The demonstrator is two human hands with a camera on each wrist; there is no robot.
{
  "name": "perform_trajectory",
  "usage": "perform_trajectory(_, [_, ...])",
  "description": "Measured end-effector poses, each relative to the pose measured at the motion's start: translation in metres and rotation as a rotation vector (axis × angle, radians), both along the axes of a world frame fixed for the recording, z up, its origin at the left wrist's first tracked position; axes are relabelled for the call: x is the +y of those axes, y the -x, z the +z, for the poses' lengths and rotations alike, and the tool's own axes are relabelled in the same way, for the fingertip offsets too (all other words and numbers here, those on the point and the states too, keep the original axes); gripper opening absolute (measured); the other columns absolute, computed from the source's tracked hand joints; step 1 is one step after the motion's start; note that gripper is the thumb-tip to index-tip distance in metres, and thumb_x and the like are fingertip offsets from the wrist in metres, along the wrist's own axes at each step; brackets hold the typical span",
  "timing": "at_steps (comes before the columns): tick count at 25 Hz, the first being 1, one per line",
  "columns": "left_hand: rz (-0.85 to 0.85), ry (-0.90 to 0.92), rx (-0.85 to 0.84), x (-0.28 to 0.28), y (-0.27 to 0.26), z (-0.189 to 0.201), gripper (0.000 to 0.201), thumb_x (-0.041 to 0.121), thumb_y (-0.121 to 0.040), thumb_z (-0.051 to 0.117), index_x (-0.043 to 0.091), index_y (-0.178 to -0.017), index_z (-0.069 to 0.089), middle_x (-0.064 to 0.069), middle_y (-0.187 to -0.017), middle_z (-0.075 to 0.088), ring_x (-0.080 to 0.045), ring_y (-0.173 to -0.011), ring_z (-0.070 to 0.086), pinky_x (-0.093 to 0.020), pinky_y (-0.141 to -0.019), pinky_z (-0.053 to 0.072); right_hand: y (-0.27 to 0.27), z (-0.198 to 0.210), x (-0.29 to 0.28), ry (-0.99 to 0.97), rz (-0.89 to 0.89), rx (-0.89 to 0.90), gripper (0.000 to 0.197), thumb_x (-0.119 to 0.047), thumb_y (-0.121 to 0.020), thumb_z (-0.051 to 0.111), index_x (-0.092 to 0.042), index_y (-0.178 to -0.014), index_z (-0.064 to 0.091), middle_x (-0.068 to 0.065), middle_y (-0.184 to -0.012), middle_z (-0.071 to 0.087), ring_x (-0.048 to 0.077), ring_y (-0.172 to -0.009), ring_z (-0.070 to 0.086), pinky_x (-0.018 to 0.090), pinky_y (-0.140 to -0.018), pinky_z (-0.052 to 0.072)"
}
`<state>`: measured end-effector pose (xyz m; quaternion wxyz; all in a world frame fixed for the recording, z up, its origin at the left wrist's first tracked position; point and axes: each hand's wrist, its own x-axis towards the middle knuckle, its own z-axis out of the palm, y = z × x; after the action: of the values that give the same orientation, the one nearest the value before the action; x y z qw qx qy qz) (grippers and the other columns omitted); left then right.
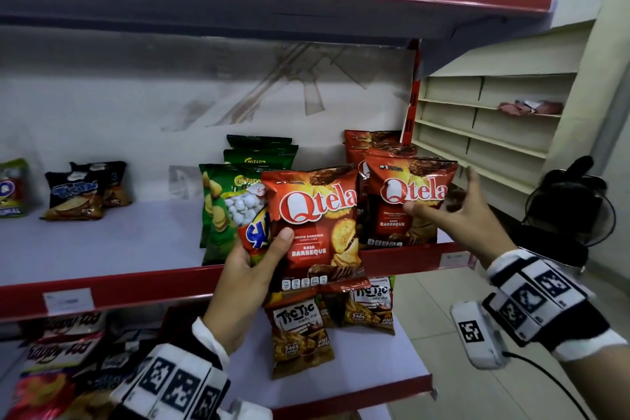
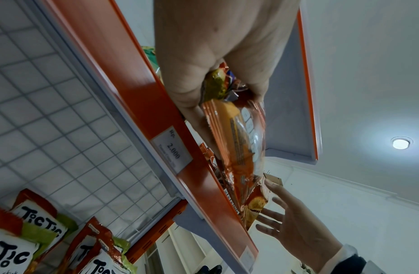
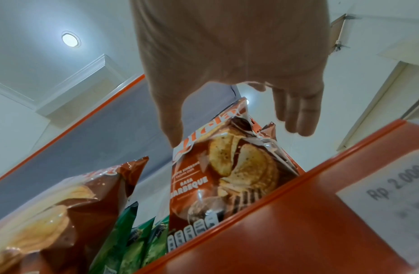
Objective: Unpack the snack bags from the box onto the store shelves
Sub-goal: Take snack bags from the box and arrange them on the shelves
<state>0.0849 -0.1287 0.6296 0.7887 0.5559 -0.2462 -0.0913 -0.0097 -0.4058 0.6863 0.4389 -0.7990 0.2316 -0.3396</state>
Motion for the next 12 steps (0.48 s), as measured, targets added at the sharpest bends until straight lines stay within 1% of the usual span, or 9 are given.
perform_trajectory(1, [-0.002,-0.001,-0.003,0.001,-0.001,0.001,0.059,0.045,-0.065,0.072,0.025,-0.119,0.059,0.0,-0.109,0.073,-0.019,-0.098,0.07,-0.039,-0.082,0.056,0.001,0.0,0.002,0.014,-0.06,-0.027,0.128,-0.062,-0.048,0.077,-0.032,-0.149,0.005,0.009,-0.154,0.023,0.031,-0.139,0.027,0.051,-0.11,0.029])
perform_trajectory(2, [-0.004,-0.001,-0.005,0.002,-0.002,0.002,0.059,0.045,-0.065,0.072,0.025,-0.119,0.059,0.0,-0.109,0.073,-0.019,-0.099,0.07,-0.039,-0.083,0.056,0.001,0.001,0.005,0.053,-0.113,-0.062,0.124,-0.065,-0.049,0.074,-0.033,-0.149,0.007,0.01,-0.155,0.02,0.031,-0.141,0.023,0.054,-0.111,0.027])
perform_trajectory(3, [-0.005,-0.001,-0.007,0.002,-0.003,0.002,0.06,0.045,-0.065,0.072,0.024,-0.119,0.059,-0.001,-0.109,0.073,-0.019,-0.099,0.07,-0.039,-0.083,0.056,0.001,0.001,0.008,0.107,-0.152,-0.092,0.117,-0.063,-0.054,0.074,-0.034,-0.148,0.011,0.01,-0.153,0.02,0.03,-0.141,0.021,0.054,-0.112,0.026])
perform_trajectory(5, [-0.007,0.002,-0.006,0.003,-0.005,0.003,0.061,0.046,-0.063,0.073,0.024,-0.119,0.059,-0.001,-0.108,0.073,-0.02,-0.099,0.07,-0.04,-0.083,0.056,0.001,0.003,0.013,0.186,-0.187,-0.096,0.102,-0.056,-0.064,0.076,-0.033,-0.146,0.02,0.01,-0.147,0.023,0.028,-0.14,0.018,0.05,-0.112,0.024])
perform_trajectory(7, [-0.015,0.01,-0.004,0.002,-0.005,0.004,0.062,0.045,-0.063,0.074,0.026,-0.119,0.059,-0.001,-0.108,0.073,-0.02,-0.099,0.07,-0.042,-0.084,0.057,0.002,0.002,0.02,0.229,-0.215,-0.107,0.087,-0.051,-0.068,0.075,-0.029,-0.141,0.032,0.01,-0.142,0.026,0.026,-0.137,0.019,0.047,-0.113,0.024])
perform_trajectory(8, [-0.021,0.012,-0.004,0.001,-0.005,0.005,0.061,0.045,-0.063,0.075,0.027,-0.119,0.058,-0.001,-0.109,0.073,-0.02,-0.099,0.07,-0.043,-0.084,0.057,0.003,0.0,0.026,0.263,-0.217,-0.16,0.079,-0.051,-0.069,0.074,-0.028,-0.136,0.04,0.009,-0.139,0.03,0.025,-0.135,0.021,0.047,-0.112,0.026])
perform_trajectory(10, [-0.024,0.016,-0.002,-0.003,-0.005,0.008,0.061,0.046,-0.062,0.075,0.028,-0.118,0.058,-0.001,-0.109,0.072,-0.021,-0.099,0.07,-0.046,-0.086,0.056,0.009,-0.001,0.042,0.325,-0.119,-0.274,0.065,-0.057,-0.07,0.071,-0.033,-0.125,0.049,0.002,-0.128,0.039,0.022,-0.128,0.031,0.042,-0.103,0.035])
perform_trajectory(11, [-0.021,0.017,-0.004,-0.006,-0.004,0.01,0.062,0.047,-0.063,0.075,0.028,-0.119,0.058,-0.001,-0.11,0.072,-0.022,-0.1,0.069,-0.047,-0.088,0.055,0.012,-0.001,0.052,0.319,-0.019,-0.275,0.063,-0.064,-0.067,0.068,-0.038,-0.121,0.049,-0.002,-0.124,0.042,0.02,-0.124,0.036,0.037,-0.097,0.039])
perform_trajectory(12, [-0.02,0.019,-0.007,-0.01,-0.003,0.012,0.064,0.047,-0.063,0.075,0.027,-0.122,0.057,-0.001,-0.111,0.072,-0.022,-0.101,0.069,-0.048,-0.089,0.054,0.014,0.0,0.06,0.272,0.1,-0.232,0.065,-0.071,-0.062,0.065,-0.046,-0.119,0.048,-0.007,-0.122,0.045,0.016,-0.12,0.042,0.031,-0.091,0.042])
